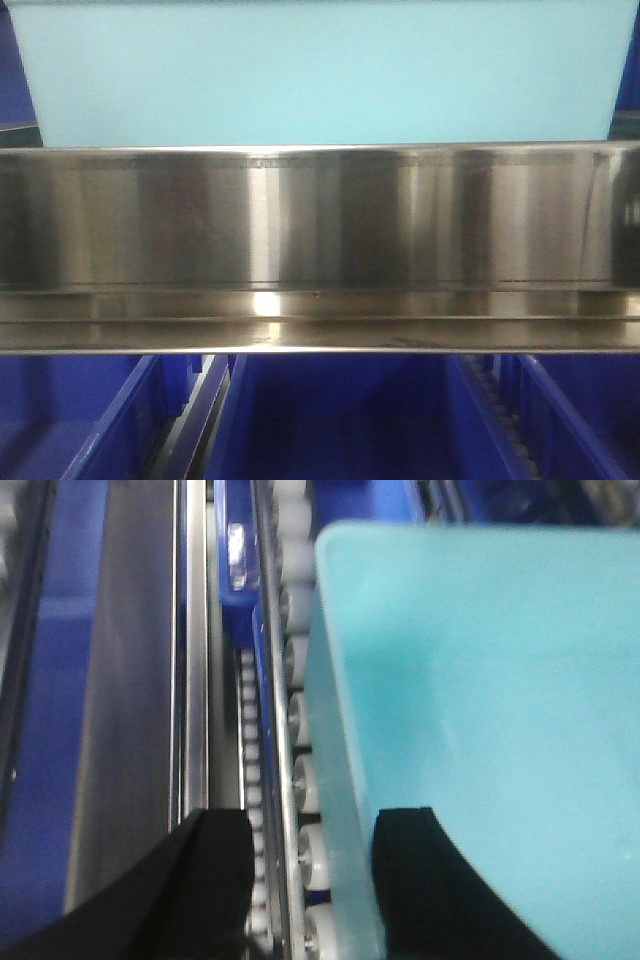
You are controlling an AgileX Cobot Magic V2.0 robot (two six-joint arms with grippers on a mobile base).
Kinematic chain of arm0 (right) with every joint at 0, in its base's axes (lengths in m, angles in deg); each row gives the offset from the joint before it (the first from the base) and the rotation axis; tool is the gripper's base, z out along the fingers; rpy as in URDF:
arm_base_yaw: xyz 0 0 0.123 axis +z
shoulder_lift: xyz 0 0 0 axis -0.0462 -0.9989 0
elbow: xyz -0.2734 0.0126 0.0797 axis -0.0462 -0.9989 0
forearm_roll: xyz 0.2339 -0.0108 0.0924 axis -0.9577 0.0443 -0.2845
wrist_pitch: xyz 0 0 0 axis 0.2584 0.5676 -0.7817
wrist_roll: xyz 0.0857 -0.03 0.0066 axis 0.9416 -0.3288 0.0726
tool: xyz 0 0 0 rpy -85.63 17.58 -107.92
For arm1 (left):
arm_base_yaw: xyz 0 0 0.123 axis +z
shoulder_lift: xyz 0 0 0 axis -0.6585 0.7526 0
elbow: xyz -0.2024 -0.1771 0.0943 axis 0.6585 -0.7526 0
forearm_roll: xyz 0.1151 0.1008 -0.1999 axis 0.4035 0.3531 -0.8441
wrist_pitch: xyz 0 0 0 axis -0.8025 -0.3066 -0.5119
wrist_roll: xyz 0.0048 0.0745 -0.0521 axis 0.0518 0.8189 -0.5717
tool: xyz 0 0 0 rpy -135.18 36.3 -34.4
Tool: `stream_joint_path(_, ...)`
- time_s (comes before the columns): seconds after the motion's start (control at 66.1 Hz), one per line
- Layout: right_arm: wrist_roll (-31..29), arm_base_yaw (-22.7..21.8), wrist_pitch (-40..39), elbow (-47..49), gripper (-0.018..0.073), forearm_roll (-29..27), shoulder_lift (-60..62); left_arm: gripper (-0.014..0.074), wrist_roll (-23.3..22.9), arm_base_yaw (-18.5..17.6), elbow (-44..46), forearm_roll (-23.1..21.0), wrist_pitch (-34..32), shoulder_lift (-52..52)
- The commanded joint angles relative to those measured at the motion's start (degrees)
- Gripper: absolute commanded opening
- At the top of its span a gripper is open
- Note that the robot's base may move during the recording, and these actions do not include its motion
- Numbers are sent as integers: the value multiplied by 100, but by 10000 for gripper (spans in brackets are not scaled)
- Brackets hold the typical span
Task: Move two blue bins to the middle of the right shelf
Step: 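Close left and right grippers on the teal bin walls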
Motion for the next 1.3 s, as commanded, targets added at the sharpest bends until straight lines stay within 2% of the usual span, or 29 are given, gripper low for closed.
stream_joint_path(0.0, 28, -25, 41, 51, 307, -98, -131, 216, -36, 32, 135, -182, 291, 245)
stream_joint_path(0.212, 28, -25, 117, 51, 307, -102, -238, 214, -36, 73, 247, -450, 524, 538)
stream_joint_path(0.605, 28, -25, 117, 51, 302, -68, -251, 214, -36, 73, 247, -464, 535, 538)
stream_joint_path(0.695, 28, -25, 117, 51, 221, -68, -251, 204, -36, 73, 247, -521, 535, 538)
stream_joint_path(0.741, 28, -25, 117, 51, 148, -68, -251, 179, -36, 73, 247, -521, 549, 538)
stream_joint_path(0.816, 28, -25, 117, 51, -15, -68, -251, 92, -36, 47, 247, -521, 586, 538)
stream_joint_path(0.892, 28, -25, 117, 51, -172, -68, -251, -33, -1, 18, 247, -548, 593, 538)
stream_joint_path(0.937, 28, -25, 161, 51, -165, -68, -251, -109, 103, -21, 247, -577, 593, 538)
stream_joint_path(1.043, 45, -25, 185, 51, -165, -68, -230, -111, 139, -130, 290, -508, 649, 538)
stream_joint_path(1.149, 174, 11, 185, 51, -165, 58, -105, -111, 60, -272, 438, -182, 831, 538)
stream_joint_path(1.285, 429, 87, 172, 51, -165, 512, 132, -111, -187, -429, 763, 165, 958, 505)
